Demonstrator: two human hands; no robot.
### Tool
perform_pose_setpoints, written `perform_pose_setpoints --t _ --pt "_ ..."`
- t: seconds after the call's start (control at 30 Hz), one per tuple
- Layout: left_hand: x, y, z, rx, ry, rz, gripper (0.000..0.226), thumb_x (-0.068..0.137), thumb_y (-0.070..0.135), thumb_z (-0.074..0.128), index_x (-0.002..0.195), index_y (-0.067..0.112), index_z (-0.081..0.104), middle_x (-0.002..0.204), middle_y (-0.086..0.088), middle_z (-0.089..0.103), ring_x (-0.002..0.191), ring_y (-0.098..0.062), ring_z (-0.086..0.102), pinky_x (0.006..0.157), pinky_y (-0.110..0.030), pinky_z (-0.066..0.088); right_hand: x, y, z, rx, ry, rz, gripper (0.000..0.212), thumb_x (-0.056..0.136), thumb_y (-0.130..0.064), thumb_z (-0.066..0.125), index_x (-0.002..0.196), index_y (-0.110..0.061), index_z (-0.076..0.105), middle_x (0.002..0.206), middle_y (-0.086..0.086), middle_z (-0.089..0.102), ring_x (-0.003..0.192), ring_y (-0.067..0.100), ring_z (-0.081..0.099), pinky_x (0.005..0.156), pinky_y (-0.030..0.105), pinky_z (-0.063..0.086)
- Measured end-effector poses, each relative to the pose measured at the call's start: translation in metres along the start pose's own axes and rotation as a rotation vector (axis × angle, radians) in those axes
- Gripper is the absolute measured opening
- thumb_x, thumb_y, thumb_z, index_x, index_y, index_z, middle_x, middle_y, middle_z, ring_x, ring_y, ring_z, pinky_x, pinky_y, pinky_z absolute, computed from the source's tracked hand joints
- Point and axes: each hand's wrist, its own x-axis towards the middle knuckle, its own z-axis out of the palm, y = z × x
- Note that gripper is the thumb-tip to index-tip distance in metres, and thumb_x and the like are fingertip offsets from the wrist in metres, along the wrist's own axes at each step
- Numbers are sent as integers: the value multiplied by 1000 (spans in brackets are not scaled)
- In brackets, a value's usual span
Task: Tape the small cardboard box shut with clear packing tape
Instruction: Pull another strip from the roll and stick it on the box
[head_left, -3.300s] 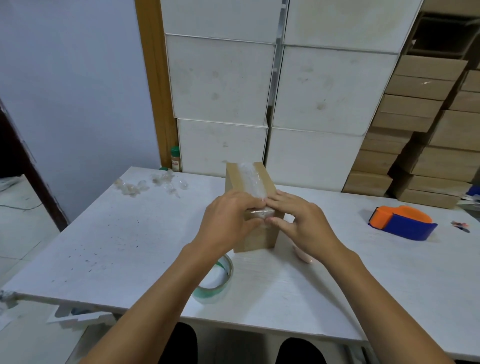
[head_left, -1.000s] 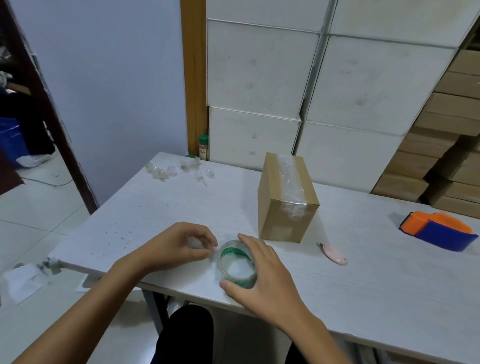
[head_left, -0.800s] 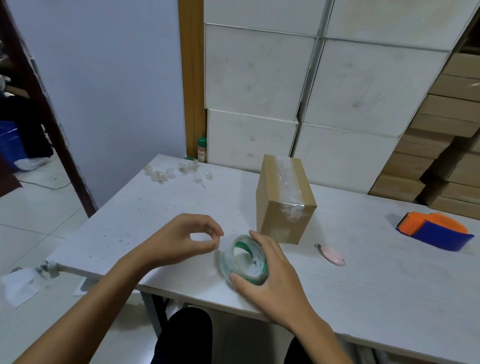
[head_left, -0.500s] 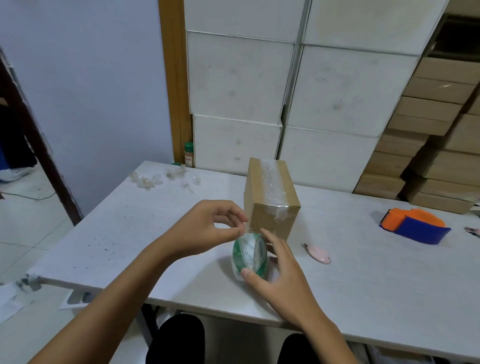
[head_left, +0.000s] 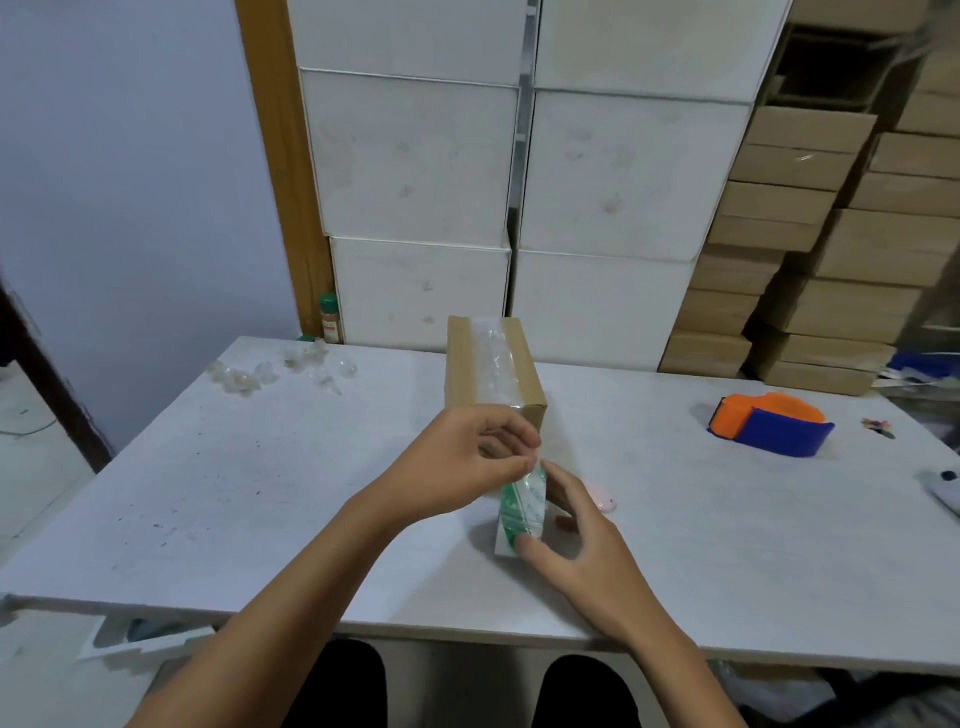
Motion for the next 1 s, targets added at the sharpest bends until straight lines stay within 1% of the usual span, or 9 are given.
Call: perform_pose_setpoints --t 0.07,0.17,0.27,0.37,0.47,0.63,0.83,0.9,1.0 --pt "0 -2 2 1 10 -6 14 90 9 81 103 15 81 94 -5 82 86 -18 79 84 -37 67 0 2 -1 -14 -11 13 84 81 -58 73 155 -52 34 150 -38 47 141 -9 46 120 35 42" --pt "0 -2 2 2 12 -2 18 91 8 80 108 16 80 95 -3 82 85 -13 78 85 -35 67 0 0 -4 -2 -5 21 88 79 -66 71 157 -54 31 145 -52 33 143 -1 43 119 38 42" --pt "-2 1 2 -4 5 5 22 92 6 79 112 15 78 95 -4 82 85 -15 78 86 -37 67 4 -7 -5 56 76 -54 58 86 -58 72 140 -56 50 141 -46 47 134 -4 50 111 35 47" --pt "-3 5 0 -9 -3 15 24 92 7 79 114 14 76 97 -5 82 87 -23 79 85 -43 68 16 -14 -2 121 159 -81 21 93 -47 68 110 -36 72 131 -21 69 126 7 62 111 46 50" --pt "-6 4 -3 1 25 23 26 94 6 78 117 16 74 102 -1 80 84 -22 80 81 -43 69 24 -18 0 182 160 0 12 101 -29 68 95 -26 77 110 -13 80 107 11 73 104 49 56" --pt "-16 -2 -5 54 42 97 33 96 6 76 124 21 68 126 6 71 94 -13 80 88 -29 65 26 -20 6 227 185 24 15 104 -22 66 95 -21 78 96 -11 80 94 7 75 86 31 59" --pt "-30 -12 3 308 156 328 29 96 18 78 123 26 71 150 14 51 130 1 57 102 -21 55 27 -21 10 285 215 25 16 104 -24 66 95 -21 79 97 -11 81 93 5 77 80 21 57" --pt "-35 -11 9 345 198 363 37 96 18 78 129 29 67 151 14 49 131 -1 56 102 -24 55 27 -21 11 302 222 29 16 104 -25 66 97 -22 79 100 -11 81 95 3 76 80 18 56" --pt "-37 -13 18 464 220 393 28 95 21 79 122 27 75 149 8 55 126 -11 62 96 -36 59 26 -22 11 313 202 24 17 105 -21 64 96 -21 79 93 -9 81 91 4 76 76 16 55"
